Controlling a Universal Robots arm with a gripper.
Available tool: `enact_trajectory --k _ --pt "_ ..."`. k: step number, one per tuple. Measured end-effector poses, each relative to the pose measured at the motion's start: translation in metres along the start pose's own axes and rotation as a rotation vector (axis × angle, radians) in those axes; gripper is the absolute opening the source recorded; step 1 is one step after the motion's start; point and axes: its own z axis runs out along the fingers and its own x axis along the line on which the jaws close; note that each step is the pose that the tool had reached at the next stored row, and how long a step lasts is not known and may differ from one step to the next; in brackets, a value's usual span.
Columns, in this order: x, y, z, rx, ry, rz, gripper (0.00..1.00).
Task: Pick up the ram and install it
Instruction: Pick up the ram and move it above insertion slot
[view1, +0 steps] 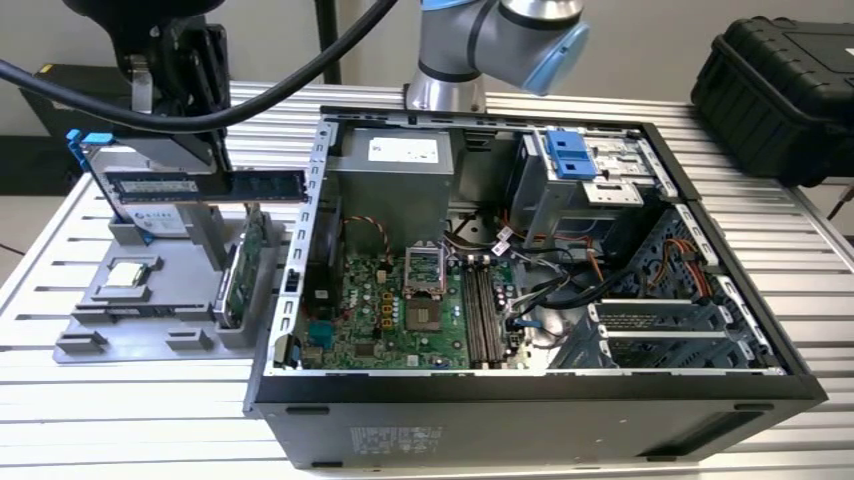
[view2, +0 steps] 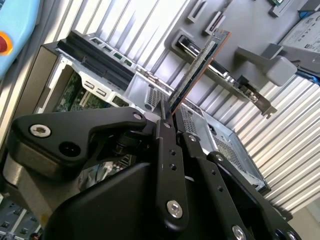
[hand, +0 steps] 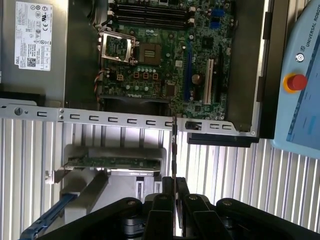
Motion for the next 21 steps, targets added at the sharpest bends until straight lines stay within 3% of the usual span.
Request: enact_trajectory --k 21 --pt "-0.0010 0.0167 -0.0019 0.0000 0.0000 0.000 0.00"
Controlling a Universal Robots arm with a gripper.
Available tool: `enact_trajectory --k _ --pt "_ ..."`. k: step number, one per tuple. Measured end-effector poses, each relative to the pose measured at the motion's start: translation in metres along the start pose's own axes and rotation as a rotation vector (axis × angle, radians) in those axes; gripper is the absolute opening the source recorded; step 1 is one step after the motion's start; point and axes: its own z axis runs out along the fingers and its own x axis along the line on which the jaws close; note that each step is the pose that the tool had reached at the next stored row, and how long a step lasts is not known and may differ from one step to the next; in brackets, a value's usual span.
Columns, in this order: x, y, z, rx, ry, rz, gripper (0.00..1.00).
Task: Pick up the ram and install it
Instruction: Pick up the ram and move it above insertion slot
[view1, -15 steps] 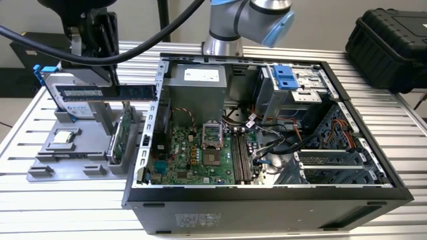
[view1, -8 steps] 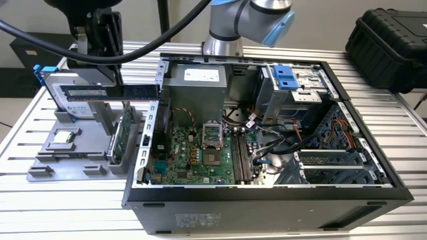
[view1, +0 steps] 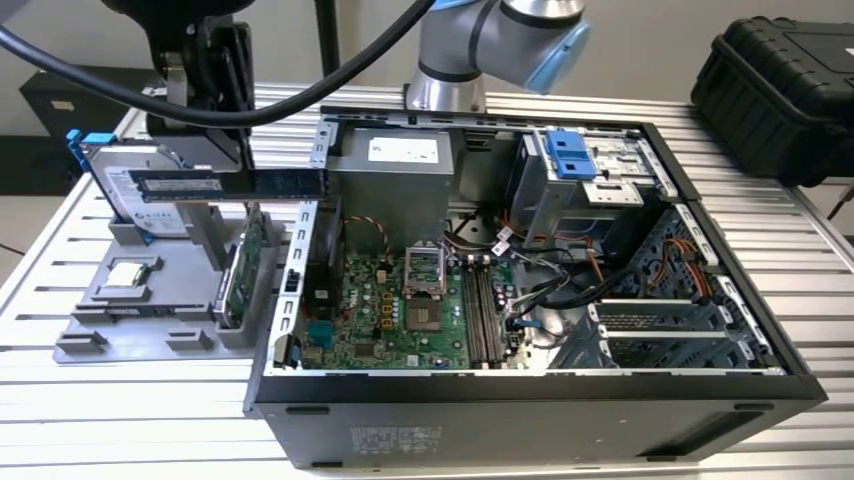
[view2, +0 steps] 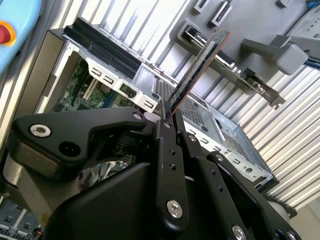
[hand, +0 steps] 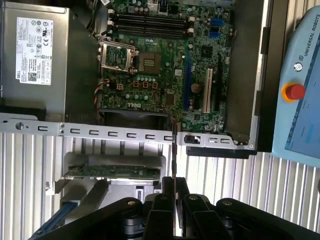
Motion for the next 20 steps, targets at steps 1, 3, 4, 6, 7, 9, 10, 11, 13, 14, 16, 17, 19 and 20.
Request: enact_trajectory --k 1,3,4,6,7,9,10,11,13,14,16,17,19,20 --pt "-0.0001 0.0007 -0.0001 0.0000 0.0000 0.000 0.00" --pt "-0.0001 0.0020 -0.0003 0.0000 0.0000 0.000 0.00" --pt "-0.0002 0.0026 -0.0004 0.0000 0.0000 0.000 0.00" --pt "-0.0002 0.0040 -0.0005 -0.0001 0.0001 0.000 0.00" --pt "-0.0003 0.0046 -0.0006 -0.0001 0.0001 0.000 0.00" --pt "-0.0004 0.0061 -0.0008 -0.0001 0.0001 0.000 0.00" --pt "-0.0004 0.0070 -0.0008 -0.0001 0.0001 0.000 0.00" --pt "-0.0005 0.0079 -0.0010 0.0000 0.0000 0.000 0.00" --pt "-0.0006 0.0100 -0.0012 0.0001 0.0000 0.000 0.00" --pt "-0.0007 0.0109 -0.0012 0.0000 0.0000 0.000 0.00" --pt "-0.0008 0.0128 -0.0014 0.0001 0.0001 0.000 0.00" --pt "-0.0009 0.0136 -0.0015 0.0001 0.0001 0.000 0.00" --pt "-0.0010 0.0153 -0.0017 0.0001 0.0000 0.000 0.00" --pt "-0.0010 0.0161 -0.0018 0.0001 0.0000 0.000 0.00"
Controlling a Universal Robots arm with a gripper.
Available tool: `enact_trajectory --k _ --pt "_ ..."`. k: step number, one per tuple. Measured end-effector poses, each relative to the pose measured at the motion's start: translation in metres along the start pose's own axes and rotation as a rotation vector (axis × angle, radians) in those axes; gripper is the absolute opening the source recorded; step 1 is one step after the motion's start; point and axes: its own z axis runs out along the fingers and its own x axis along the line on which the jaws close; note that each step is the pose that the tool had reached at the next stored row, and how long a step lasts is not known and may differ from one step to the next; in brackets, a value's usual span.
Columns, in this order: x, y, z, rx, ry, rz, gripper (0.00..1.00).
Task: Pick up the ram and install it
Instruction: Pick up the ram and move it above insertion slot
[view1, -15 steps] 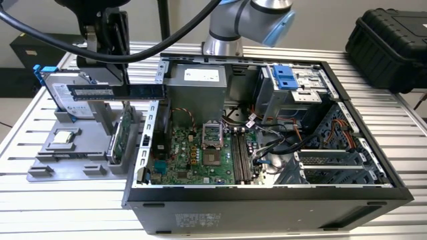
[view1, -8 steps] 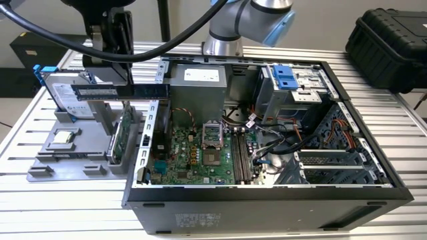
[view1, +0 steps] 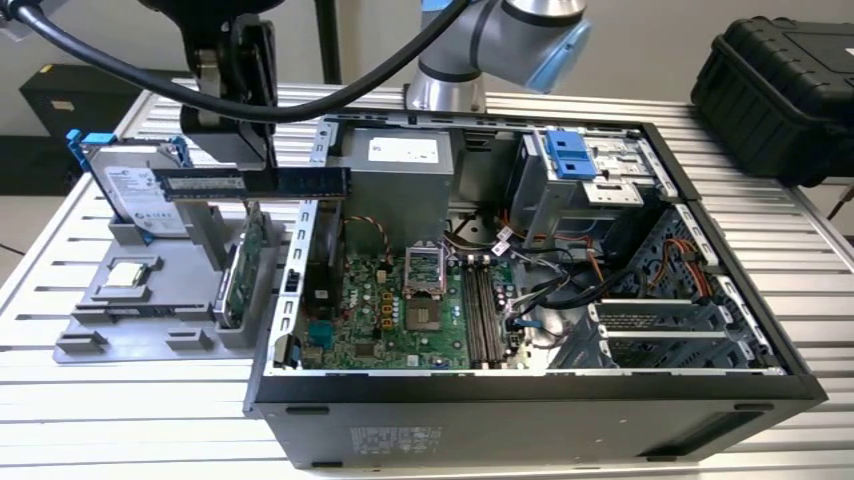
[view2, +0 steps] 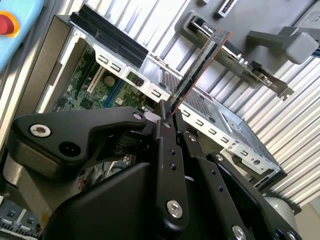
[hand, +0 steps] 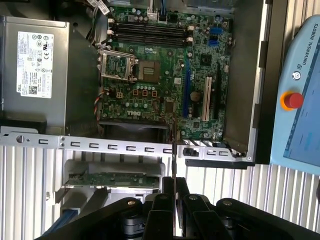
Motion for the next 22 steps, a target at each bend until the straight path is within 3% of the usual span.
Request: enact_trajectory --k 15,22 --pt "-0.0007 0.0110 -0.0014 0.0000 0.0000 0.000 0.00" --pt "-0.0008 0.0124 -0.0019 -0.0001 0.0001 0.000 0.00"
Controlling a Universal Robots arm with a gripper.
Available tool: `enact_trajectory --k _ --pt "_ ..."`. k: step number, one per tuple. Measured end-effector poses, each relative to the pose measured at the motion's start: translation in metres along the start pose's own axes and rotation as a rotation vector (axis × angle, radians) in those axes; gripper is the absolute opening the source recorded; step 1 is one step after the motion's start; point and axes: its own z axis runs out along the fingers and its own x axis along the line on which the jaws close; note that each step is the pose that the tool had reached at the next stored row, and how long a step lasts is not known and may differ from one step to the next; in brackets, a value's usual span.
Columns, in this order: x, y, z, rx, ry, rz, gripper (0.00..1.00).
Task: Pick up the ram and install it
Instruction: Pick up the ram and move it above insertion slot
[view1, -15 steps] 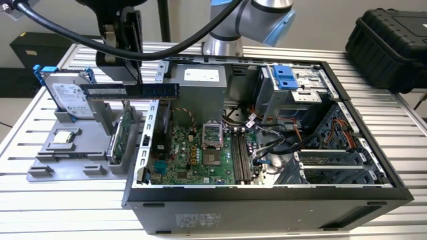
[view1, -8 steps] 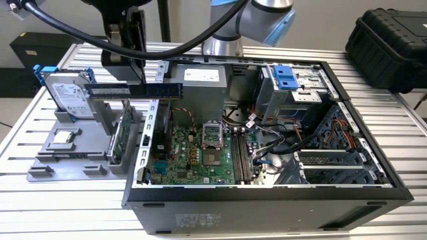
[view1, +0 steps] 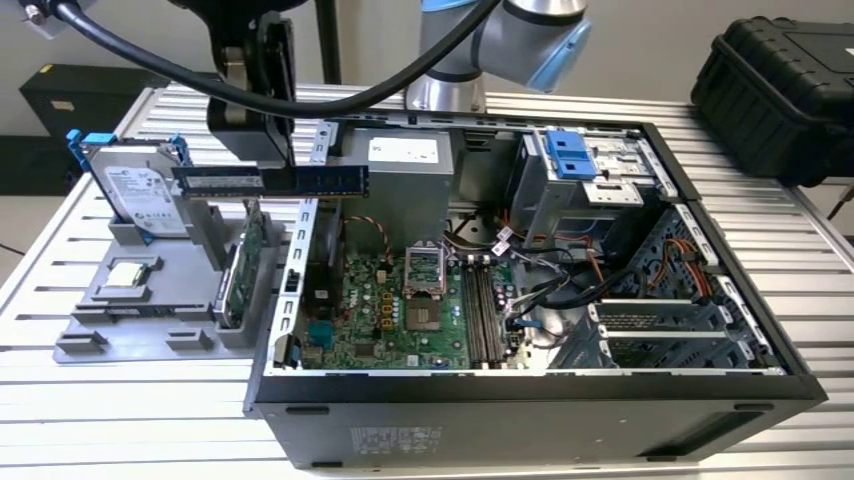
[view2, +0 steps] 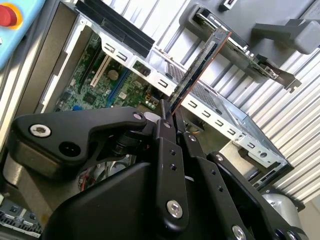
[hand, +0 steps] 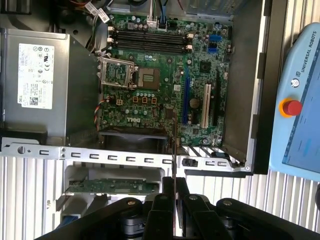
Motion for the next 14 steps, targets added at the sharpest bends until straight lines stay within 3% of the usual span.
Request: enact_trajectory --k 7,14 --pt "-0.0001 0.0020 -0.0008 0.0003 -0.0003 0.000 0.00" --pt "-0.0011 0.0153 -0.0013 0.0003 -0.0001 0.000 0.00"
